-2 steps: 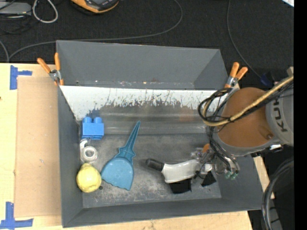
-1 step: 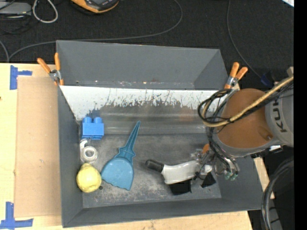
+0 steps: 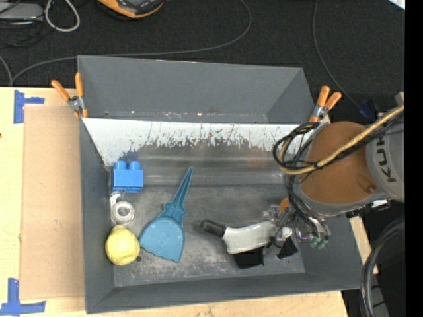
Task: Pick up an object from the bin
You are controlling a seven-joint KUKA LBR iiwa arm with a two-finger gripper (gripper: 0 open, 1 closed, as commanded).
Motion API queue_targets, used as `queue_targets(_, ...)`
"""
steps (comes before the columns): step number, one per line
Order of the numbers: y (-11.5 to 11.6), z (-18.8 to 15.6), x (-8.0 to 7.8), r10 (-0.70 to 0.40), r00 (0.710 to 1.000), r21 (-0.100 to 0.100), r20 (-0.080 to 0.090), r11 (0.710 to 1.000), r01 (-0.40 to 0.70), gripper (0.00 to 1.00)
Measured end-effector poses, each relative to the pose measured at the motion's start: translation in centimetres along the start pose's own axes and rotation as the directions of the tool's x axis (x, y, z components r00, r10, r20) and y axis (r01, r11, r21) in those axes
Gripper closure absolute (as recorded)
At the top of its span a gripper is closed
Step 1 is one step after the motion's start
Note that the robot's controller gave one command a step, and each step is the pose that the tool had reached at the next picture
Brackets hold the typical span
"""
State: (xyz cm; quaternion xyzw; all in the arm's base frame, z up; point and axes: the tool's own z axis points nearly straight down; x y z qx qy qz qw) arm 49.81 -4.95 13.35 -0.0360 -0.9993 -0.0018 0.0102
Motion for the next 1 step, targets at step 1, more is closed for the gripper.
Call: queue_targets(1, 0.01, -1.99, 0.14, 0.000, 1.000, 0.000, -0.004, 1.000, 0.000, 1.00)
